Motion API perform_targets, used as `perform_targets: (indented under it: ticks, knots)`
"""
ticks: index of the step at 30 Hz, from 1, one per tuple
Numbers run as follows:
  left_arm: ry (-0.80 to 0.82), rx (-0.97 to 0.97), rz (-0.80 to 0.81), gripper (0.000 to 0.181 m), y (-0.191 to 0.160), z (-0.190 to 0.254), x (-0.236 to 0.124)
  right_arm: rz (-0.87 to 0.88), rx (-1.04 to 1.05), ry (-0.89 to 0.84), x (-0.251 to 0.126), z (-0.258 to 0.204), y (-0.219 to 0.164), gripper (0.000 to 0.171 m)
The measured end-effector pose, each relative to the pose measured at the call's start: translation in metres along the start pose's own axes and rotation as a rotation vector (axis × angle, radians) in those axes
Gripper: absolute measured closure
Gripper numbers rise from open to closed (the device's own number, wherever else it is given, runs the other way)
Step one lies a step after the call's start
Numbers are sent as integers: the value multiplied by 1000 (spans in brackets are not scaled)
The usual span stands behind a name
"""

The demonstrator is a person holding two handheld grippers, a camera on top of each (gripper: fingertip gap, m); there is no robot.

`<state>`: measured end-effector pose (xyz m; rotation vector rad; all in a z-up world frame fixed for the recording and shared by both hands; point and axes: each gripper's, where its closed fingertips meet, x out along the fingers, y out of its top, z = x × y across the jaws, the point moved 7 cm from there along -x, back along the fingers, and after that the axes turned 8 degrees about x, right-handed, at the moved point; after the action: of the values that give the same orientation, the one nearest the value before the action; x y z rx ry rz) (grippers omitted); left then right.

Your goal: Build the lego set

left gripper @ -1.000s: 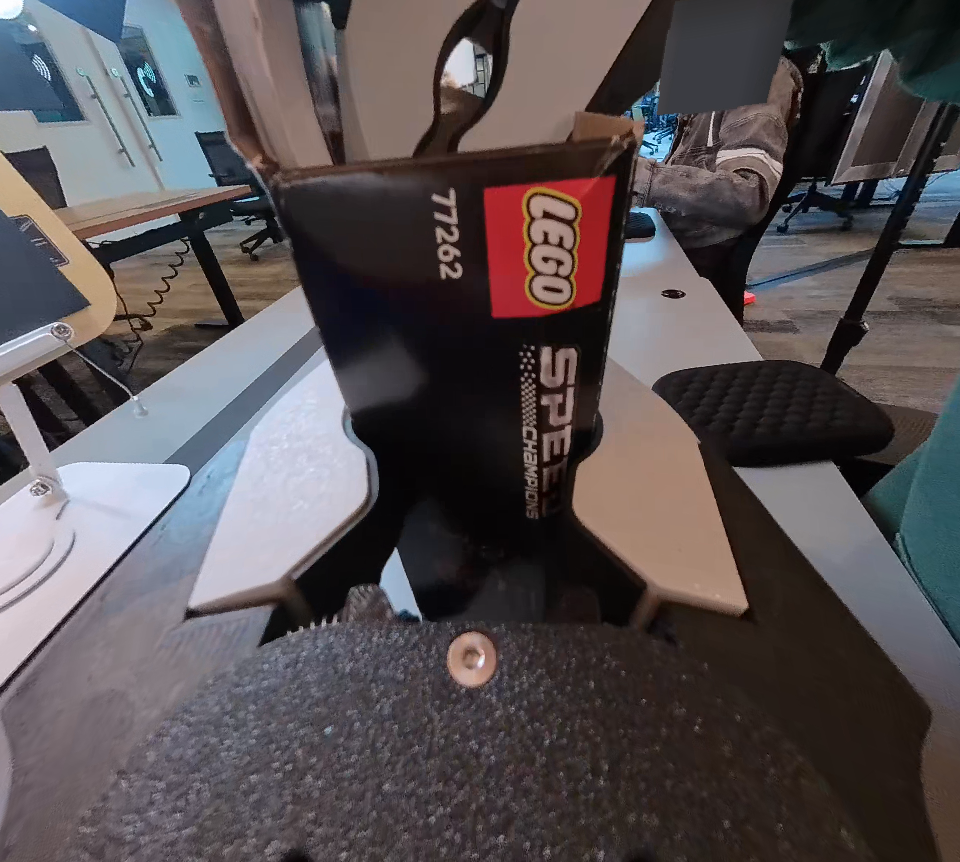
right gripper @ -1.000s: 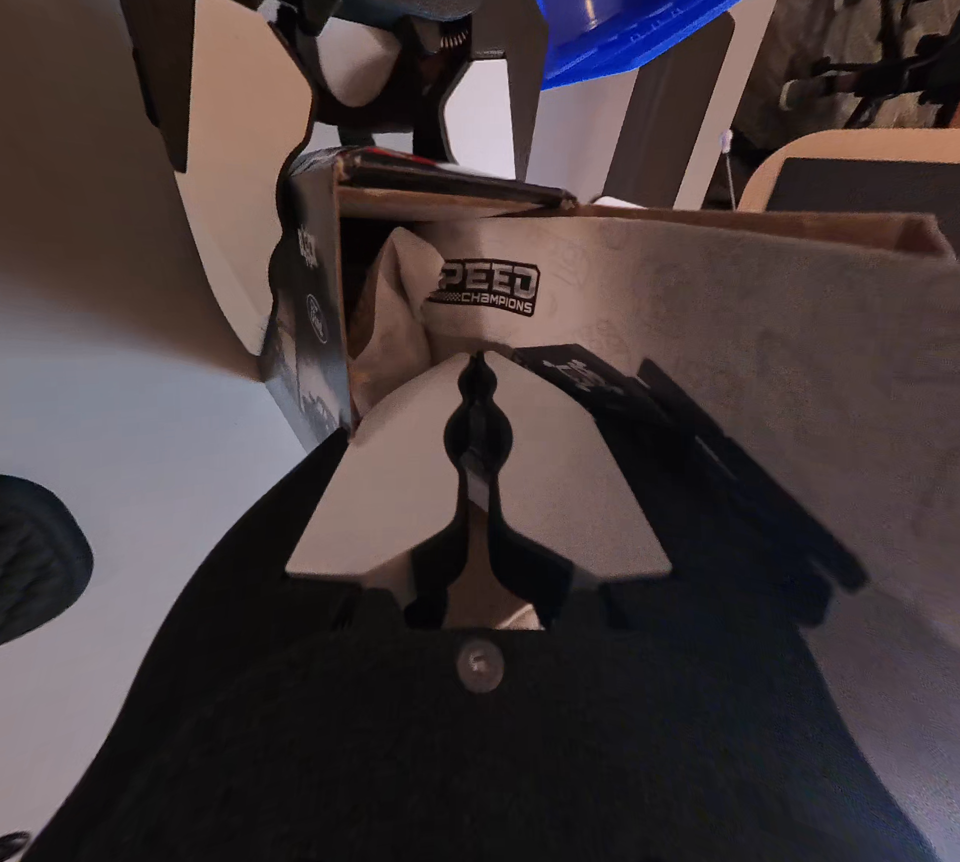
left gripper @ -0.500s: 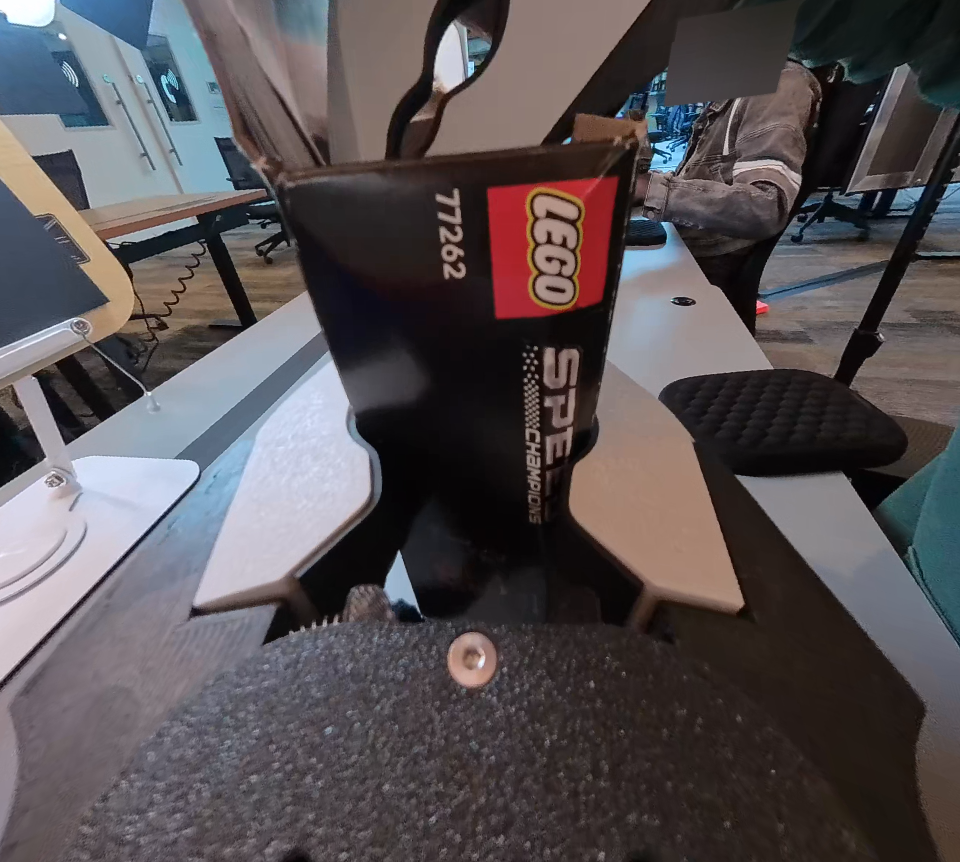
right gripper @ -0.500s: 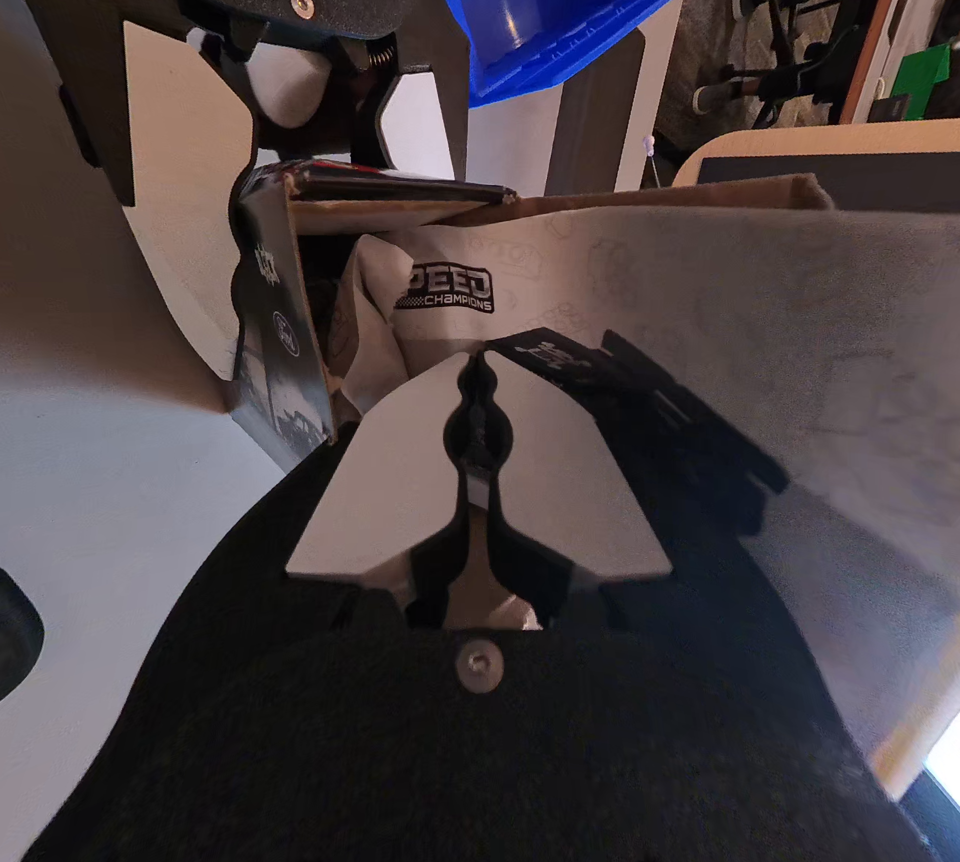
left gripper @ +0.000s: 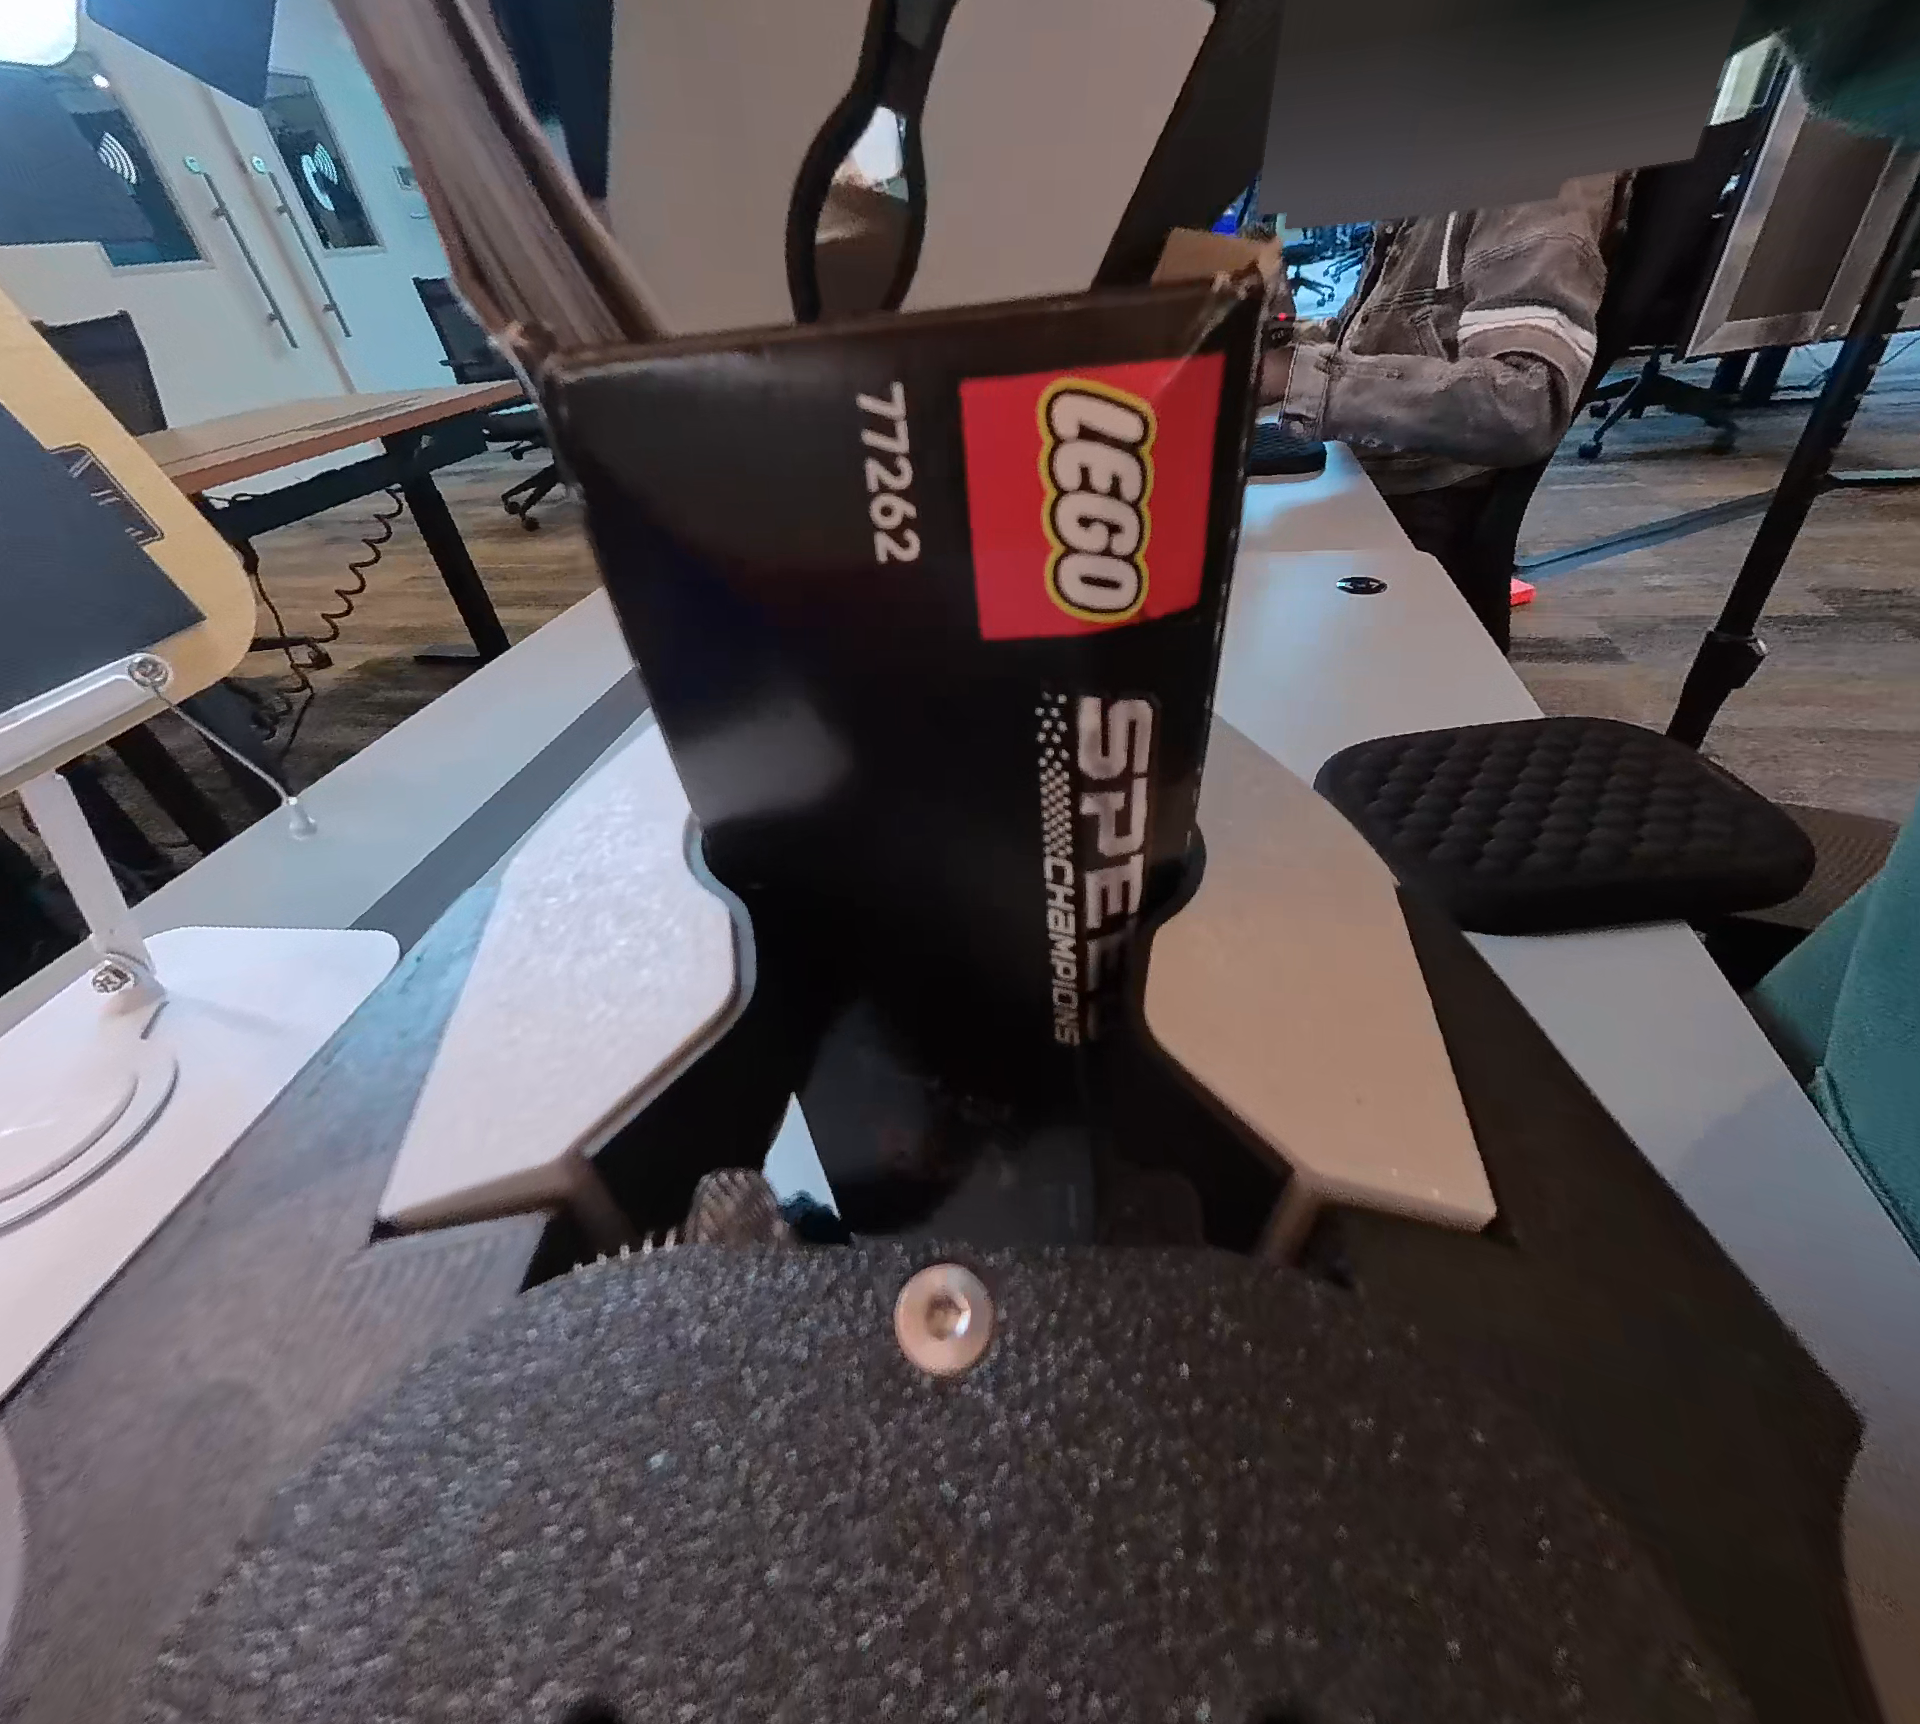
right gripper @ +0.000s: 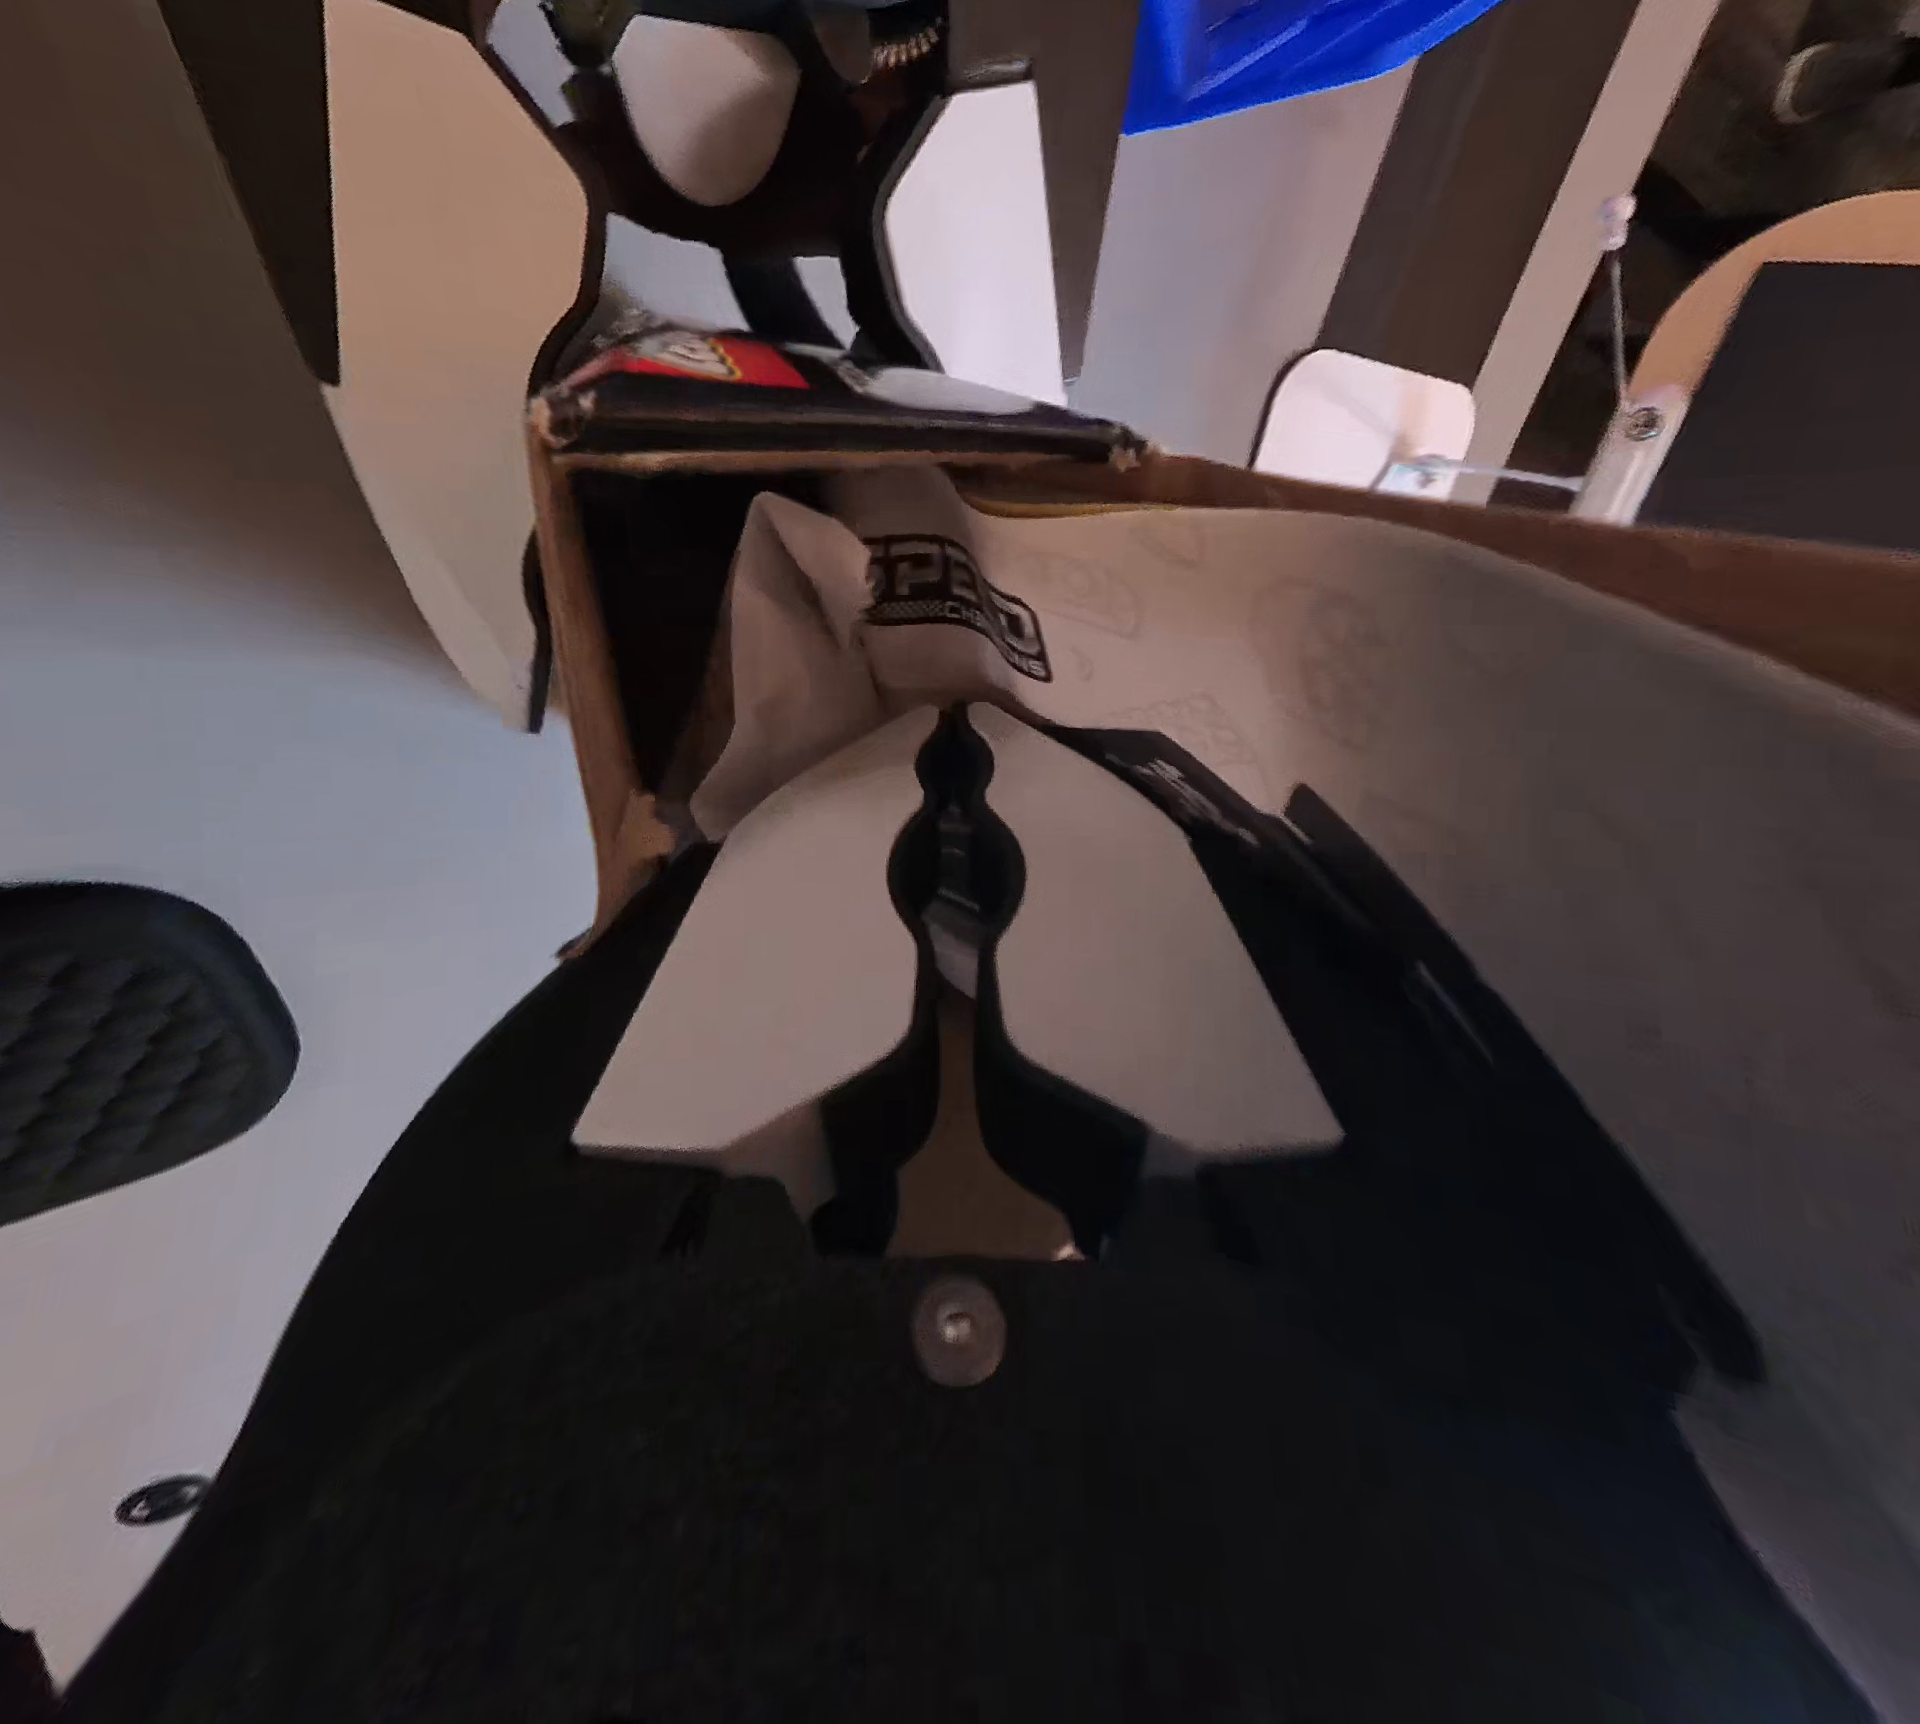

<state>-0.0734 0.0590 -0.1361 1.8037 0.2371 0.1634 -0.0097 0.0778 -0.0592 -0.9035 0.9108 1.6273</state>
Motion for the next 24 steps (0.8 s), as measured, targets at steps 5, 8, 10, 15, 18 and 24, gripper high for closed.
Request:
perform_targets:
  ticks: [5,8,10,15,18,24]
  knots:
    - [22,-26,-11,105,-2,-7,-1,9,-27,-10,-3,2,1,171]
    - [23,-29,-5,104,-2,-9,-2,184,-36,-112,-33,8,4,171]
    - [20,-25,-6,103,-2,-9,-1,272,1,-172,-63,16,3,171]
    - [15,-22,0,102,-2,-9,-2,427,34,-348,-129,37,-4,101]
    - [8,-11,-1,102,-2,-8,-1,253,-25,-324,-122,44,-8,92]
    - [33,-41,-14,102,-3,-12,-5,111,-287,-302,-93,24,-1,161]
